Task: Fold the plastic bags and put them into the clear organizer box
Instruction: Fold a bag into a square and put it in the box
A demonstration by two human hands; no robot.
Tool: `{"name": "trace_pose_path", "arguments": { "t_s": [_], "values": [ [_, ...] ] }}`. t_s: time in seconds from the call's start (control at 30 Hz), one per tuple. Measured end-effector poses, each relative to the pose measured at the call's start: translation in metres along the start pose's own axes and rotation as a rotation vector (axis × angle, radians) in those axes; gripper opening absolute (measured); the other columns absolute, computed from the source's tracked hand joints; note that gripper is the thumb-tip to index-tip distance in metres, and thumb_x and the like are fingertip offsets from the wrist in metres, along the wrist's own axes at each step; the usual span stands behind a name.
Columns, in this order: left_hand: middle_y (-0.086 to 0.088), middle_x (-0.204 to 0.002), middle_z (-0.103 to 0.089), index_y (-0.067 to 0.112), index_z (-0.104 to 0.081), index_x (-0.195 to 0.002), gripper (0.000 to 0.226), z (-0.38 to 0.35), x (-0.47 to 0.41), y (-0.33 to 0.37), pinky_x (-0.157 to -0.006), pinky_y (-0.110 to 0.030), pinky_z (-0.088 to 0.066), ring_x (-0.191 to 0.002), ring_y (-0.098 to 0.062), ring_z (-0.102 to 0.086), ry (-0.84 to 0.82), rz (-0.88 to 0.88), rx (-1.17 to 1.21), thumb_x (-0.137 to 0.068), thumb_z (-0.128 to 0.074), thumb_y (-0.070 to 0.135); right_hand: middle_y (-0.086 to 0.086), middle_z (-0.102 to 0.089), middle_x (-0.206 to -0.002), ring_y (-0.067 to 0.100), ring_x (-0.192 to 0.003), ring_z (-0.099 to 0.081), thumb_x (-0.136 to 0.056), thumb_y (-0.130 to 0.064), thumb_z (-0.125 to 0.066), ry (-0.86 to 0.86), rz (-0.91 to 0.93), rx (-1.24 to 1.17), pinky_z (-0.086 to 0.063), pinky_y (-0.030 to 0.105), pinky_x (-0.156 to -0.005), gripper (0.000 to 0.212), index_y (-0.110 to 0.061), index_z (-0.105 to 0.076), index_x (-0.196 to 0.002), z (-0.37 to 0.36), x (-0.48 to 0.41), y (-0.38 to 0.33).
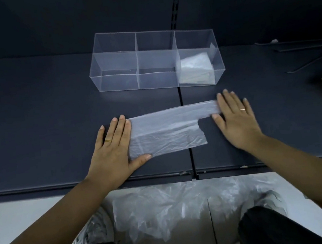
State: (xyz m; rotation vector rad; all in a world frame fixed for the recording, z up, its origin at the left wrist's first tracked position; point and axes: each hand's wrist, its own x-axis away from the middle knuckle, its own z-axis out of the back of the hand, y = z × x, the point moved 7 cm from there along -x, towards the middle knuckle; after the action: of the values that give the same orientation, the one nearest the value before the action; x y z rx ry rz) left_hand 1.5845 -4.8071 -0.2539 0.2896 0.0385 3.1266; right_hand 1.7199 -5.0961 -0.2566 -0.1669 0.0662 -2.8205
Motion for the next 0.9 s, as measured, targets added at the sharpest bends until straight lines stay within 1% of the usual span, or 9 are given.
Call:
{"name": "trace_pose_path", "arguments": {
  "t_s": [0.07,0.17,0.27,0.33,0.47,0.6,0.77,0.83,0.9],
  "values": [
    [-0.009,-0.161,0.004,0.008,0.0,-0.153,0.11,0.004,0.001,0.0,-0.12,-0.044,0.006,-0.148,-0.021,0.009,0.015,-0.006,0.007,-0.074,0.004,0.084,0.007,-0.006,-0.161,0.023,-0.148,-0.002,-0.1,-0.041,-0.03,0.07,-0.053,-0.043,0.003,0.043,-0.119,0.063,-0.013,-0.012,-0.153,0.011,0.003,0.008],
    [-0.011,-0.16,-0.005,0.005,-0.011,-0.152,0.102,0.018,0.005,0.013,-0.12,-0.045,0.001,-0.148,-0.024,0.0,0.1,-0.109,0.074,-0.081,-0.011,0.08,0.011,-0.04,-0.144,0.03,-0.133,-0.033,-0.093,-0.032,-0.057,0.233,0.112,-0.263,-0.024,0.045,-0.11,0.049,-0.011,-0.046,-0.136,0.037,0.023,-0.016],
    [-0.008,-0.159,-0.013,0.007,-0.019,-0.151,0.088,0.021,0.011,0.042,-0.119,-0.038,-0.004,-0.148,-0.019,-0.007,0.131,-0.291,0.208,-0.09,-0.024,0.07,0.0,-0.054,-0.112,0.02,-0.106,-0.05,-0.077,-0.031,-0.076,0.089,0.344,-0.415,-0.038,0.04,-0.095,0.033,-0.018,-0.066,-0.106,0.035,0.047,-0.049],
    [-0.003,-0.16,-0.008,0.012,-0.012,-0.153,0.084,0.015,0.012,0.058,-0.12,-0.033,-0.001,-0.148,-0.015,-0.001,0.09,-0.345,0.239,-0.091,-0.027,0.068,-0.003,-0.054,-0.101,0.018,-0.097,-0.051,-0.073,-0.023,-0.082,0.015,0.329,-0.464,-0.038,0.037,-0.091,0.026,-0.016,-0.071,-0.096,0.028,0.053,-0.055],
    [0.005,-0.161,0.005,0.02,0.001,-0.152,0.086,0.003,0.009,0.062,-0.119,-0.026,0.008,-0.145,-0.005,0.014,0.041,-0.293,0.248,-0.086,-0.019,0.072,0.0,-0.056,-0.09,0.022,-0.091,-0.053,-0.08,-0.011,-0.075,0.066,0.285,-0.493,-0.036,0.033,-0.086,0.004,-0.01,-0.072,-0.083,0.031,0.047,-0.062],
    [0.001,-0.158,-0.018,0.012,-0.026,-0.15,0.088,0.009,0.012,0.058,-0.12,-0.03,-0.005,-0.147,-0.012,-0.012,0.131,-0.243,0.283,-0.086,-0.031,0.072,-0.011,-0.054,-0.091,0.005,-0.089,-0.048,-0.088,-0.013,-0.066,-0.121,0.306,-0.551,-0.037,0.022,-0.084,0.008,-0.016,-0.066,-0.081,0.029,0.04,-0.065],
    [-0.011,-0.129,-0.061,0.002,-0.064,-0.122,0.042,0.028,0.014,0.055,-0.103,-0.046,-0.042,-0.119,-0.027,-0.059,0.421,-0.218,0.256,-0.085,-0.072,0.022,-0.012,-0.054,-0.094,0.002,-0.086,-0.054,-0.09,-0.018,-0.063,-0.301,0.225,-0.719,-0.04,0.015,-0.081,0.011,-0.024,-0.062,-0.081,0.039,0.04,-0.061],
    [-0.012,-0.122,-0.066,0.002,-0.069,-0.114,0.039,0.029,0.014,0.054,-0.097,-0.048,-0.046,-0.112,-0.029,-0.063,0.463,-0.224,0.235,-0.077,-0.078,0.005,-0.011,-0.052,-0.099,0.005,-0.095,-0.051,-0.088,-0.022,-0.065,-0.218,0.232,-0.552,-0.04,0.023,-0.09,0.005,-0.024,-0.062,-0.084,0.046,0.04,-0.061],
    [-0.011,-0.119,-0.067,0.003,-0.071,-0.111,0.036,0.03,0.015,0.053,-0.095,-0.047,-0.049,-0.11,-0.028,-0.064,0.472,-0.227,0.214,-0.076,-0.078,0.003,-0.008,-0.049,-0.116,0.013,-0.114,-0.043,-0.081,-0.041,-0.066,-0.079,0.267,-0.356,-0.029,0.028,-0.102,0.028,-0.024,-0.06,-0.102,0.057,0.045,-0.07]
  ]
}}
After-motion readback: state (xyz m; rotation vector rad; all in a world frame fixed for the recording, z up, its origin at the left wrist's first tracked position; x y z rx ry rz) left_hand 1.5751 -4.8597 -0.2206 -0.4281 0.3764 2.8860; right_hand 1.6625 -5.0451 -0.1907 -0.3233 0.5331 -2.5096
